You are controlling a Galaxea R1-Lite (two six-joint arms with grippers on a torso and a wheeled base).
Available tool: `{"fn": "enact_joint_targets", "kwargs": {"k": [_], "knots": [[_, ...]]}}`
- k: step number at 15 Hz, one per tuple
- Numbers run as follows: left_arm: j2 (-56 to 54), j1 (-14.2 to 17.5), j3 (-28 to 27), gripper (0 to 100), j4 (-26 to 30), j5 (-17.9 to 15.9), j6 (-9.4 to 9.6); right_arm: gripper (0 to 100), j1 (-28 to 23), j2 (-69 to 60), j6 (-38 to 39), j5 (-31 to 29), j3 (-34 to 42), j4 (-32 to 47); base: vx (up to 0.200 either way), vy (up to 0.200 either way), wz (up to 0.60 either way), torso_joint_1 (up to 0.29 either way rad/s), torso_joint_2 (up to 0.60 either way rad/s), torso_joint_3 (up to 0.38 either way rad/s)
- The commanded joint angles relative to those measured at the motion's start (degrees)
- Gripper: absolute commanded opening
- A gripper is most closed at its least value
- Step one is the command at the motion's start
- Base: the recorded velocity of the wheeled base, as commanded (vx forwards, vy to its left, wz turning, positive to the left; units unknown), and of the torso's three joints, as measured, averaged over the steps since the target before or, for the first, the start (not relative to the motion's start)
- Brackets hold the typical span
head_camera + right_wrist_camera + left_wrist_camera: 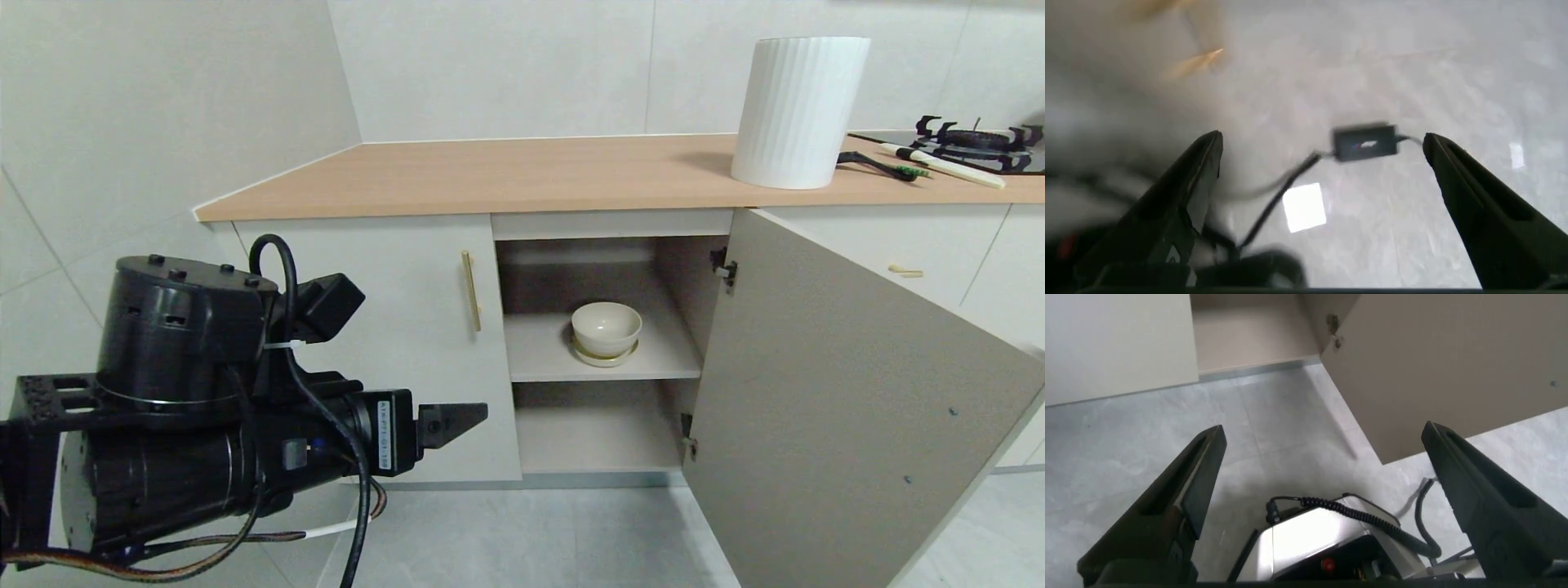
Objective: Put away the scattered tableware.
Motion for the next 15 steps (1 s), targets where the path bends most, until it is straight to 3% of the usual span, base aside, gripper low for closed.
{"fn": "enact_joint_targets", "kwargs": {"k": [1, 8, 15], "knots": [[0.08, 0.02, 0.01, 100, -0.04, -0.05, -0.01, 100, -3.94, 3.23, -0.26, 0.23, 0.57, -3.10, 0.000, 0.000, 0.00, 0.000, 0.00, 0.000], [0.08, 0.02, -0.08, 100, -0.04, -0.05, -0.19, 100, -4.29, 12.11, 2.03, 0.75, 4.26, -14.44, 0.000, 0.000, 0.00, 0.000, 0.00, 0.000], [0.17, 0.02, -0.08, 100, -0.04, -0.14, -0.28, 100, 5.64, 13.07, 10.91, 4.36, 4.26, -15.58, 0.000, 0.000, 0.00, 0.000, 0.00, 0.000]]}}
